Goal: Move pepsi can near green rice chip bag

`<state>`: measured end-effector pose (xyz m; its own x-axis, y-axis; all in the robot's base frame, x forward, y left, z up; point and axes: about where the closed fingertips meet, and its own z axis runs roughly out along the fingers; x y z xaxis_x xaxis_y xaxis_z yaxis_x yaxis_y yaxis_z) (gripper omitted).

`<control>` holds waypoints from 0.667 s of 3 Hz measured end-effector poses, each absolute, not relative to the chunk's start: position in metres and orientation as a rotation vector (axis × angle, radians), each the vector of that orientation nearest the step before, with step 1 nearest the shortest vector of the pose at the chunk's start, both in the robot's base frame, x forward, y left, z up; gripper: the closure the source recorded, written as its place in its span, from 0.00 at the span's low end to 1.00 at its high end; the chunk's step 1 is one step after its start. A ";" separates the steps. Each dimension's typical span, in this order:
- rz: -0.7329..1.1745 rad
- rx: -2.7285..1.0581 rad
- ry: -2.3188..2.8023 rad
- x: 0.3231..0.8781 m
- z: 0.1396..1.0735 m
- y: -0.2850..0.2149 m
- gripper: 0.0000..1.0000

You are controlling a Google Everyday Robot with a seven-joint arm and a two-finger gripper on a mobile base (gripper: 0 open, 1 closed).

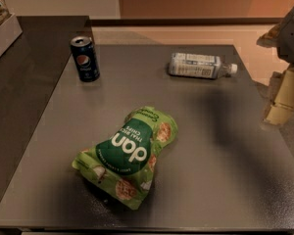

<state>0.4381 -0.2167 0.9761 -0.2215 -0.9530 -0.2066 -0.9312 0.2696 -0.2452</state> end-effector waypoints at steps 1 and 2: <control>-0.098 -1.725 2.232 0.438 0.976 -0.217 0.00; -0.081 -1.724 2.202 0.445 0.976 -0.208 0.00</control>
Offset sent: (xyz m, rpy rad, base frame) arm 0.0153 0.0192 -0.0061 0.0516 -0.0088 0.0357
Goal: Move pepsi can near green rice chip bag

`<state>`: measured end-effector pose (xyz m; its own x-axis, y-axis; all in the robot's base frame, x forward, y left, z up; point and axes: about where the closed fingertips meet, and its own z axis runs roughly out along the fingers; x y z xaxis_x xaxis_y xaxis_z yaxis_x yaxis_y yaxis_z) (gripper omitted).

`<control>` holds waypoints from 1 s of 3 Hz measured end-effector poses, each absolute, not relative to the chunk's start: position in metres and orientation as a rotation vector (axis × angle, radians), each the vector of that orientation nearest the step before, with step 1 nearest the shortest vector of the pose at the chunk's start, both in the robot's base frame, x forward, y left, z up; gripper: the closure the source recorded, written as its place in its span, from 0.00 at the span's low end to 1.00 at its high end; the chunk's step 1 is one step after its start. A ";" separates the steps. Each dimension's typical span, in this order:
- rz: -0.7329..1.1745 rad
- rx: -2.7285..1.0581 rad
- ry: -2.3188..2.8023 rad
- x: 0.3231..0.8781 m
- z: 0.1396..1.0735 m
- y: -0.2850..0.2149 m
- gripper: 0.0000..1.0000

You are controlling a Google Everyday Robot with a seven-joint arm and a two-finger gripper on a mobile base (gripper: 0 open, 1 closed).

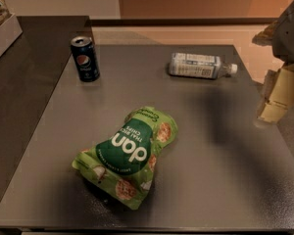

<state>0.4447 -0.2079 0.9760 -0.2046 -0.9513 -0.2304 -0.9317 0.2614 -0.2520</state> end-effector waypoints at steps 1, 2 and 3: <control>-0.022 -1.671 2.154 0.471 0.973 -0.188 0.00; 0.047 -1.608 2.090 0.509 0.971 -0.158 0.00; 0.125 -1.546 2.028 0.551 0.970 -0.125 0.00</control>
Offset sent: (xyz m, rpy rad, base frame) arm 0.1153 0.0851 -0.0068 0.2949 -0.1192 0.0036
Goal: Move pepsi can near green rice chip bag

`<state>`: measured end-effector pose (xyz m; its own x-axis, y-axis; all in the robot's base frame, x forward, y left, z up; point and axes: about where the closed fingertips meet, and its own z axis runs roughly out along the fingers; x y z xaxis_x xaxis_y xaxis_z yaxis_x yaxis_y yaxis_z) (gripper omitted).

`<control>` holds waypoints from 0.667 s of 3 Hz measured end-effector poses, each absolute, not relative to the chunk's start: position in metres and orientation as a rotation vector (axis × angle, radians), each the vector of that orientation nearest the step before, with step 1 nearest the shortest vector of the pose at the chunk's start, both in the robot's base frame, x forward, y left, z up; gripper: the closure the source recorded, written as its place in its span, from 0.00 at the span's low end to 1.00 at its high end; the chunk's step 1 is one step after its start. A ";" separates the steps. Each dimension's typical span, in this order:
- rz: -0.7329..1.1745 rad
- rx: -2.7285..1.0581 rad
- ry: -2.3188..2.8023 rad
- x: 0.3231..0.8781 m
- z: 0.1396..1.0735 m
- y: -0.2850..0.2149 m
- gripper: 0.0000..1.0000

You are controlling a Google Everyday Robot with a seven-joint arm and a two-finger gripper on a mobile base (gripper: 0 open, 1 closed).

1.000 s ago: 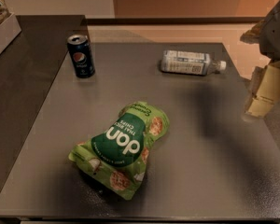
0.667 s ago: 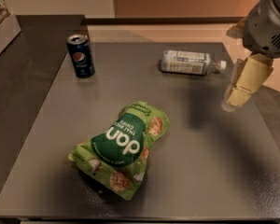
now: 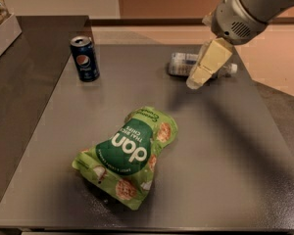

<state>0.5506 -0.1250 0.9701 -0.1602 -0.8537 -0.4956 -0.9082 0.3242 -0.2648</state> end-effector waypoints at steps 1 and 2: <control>0.186 -1.502 1.975 0.590 0.968 -0.090 0.00; 0.242 -1.477 1.924 0.624 0.965 -0.049 0.00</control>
Offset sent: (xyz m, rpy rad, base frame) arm 0.1156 0.1244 -0.0078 0.2232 -0.0621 0.0471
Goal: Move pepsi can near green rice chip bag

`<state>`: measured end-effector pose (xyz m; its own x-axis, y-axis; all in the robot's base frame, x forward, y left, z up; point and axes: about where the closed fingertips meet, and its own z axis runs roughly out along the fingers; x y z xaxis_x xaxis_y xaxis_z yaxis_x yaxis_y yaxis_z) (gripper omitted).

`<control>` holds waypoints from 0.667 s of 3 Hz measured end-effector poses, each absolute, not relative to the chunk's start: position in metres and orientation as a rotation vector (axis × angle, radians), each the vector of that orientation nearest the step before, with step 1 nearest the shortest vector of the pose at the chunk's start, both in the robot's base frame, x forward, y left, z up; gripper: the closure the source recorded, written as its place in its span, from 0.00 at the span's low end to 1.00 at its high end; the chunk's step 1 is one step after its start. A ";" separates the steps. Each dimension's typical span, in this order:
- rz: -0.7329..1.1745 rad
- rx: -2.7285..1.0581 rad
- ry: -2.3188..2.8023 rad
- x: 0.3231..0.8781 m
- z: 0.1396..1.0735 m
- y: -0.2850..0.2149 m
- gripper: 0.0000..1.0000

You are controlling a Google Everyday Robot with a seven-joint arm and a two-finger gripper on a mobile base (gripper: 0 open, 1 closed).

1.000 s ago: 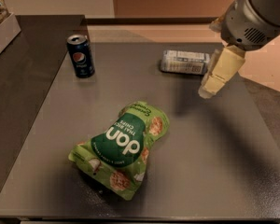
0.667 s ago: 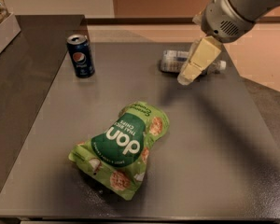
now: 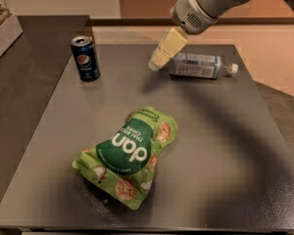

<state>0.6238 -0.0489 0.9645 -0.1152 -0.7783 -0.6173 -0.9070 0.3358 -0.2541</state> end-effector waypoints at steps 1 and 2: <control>0.280 -1.464 1.885 0.650 0.954 -0.006 0.00; 0.328 -1.436 1.868 0.666 0.937 0.033 0.00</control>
Offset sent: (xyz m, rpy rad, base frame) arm 0.0646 0.1302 -0.0485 0.1571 -0.0049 0.0130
